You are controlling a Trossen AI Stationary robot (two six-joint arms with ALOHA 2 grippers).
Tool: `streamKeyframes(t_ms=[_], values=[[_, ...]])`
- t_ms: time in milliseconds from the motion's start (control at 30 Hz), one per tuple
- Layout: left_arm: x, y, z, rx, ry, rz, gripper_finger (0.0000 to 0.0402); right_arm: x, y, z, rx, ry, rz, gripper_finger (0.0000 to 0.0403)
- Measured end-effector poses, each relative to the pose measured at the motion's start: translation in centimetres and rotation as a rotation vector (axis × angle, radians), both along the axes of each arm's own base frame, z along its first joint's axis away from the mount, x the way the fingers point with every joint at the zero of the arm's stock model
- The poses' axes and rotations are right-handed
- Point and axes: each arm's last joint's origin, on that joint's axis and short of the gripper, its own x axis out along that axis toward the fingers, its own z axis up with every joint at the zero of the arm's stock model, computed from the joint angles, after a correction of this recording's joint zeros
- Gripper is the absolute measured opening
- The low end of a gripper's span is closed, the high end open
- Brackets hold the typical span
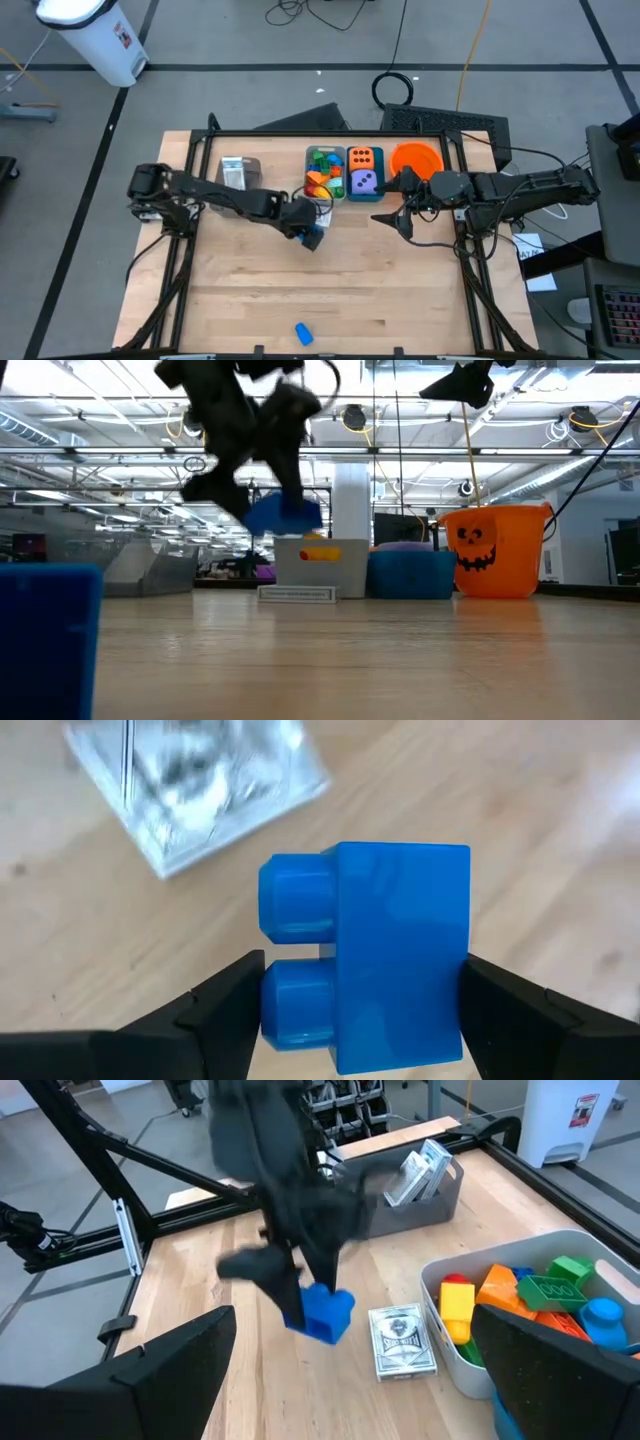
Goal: Pick & Place Toys
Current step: Put the blue game piece into the gray bin
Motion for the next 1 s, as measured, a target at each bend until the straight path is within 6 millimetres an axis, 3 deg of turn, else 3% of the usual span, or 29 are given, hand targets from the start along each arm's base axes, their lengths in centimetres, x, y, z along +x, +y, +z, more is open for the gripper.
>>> streamKeyframes(t_ms=[233, 467, 767, 1000], values=[[-2.0, 2.8, 5.4, 0.132, -0.180, 0.116, 0.0282, 0.0, 0.0, 0.1, 0.001, -0.006, 0.000, 0.0396], [-2.5, 8.2, 7.1, 0.235, -0.229, 0.201, 0.0282, 0.0, 0.0, 0.1, 0.013, -0.008, -0.004, 0.0396], [0.4, 13.5, 9.0, 0.379, -0.094, 0.089, 0.0282, 0.0, 0.0, 0.1, 0.031, -0.009, -0.015, 0.0396], [3.1, 15.8, 7.8, 0.390, 0.034, -0.009, 0.0282, 0.0, 0.0, 0.0, 0.029, -0.005, -0.022, 0.0396]])
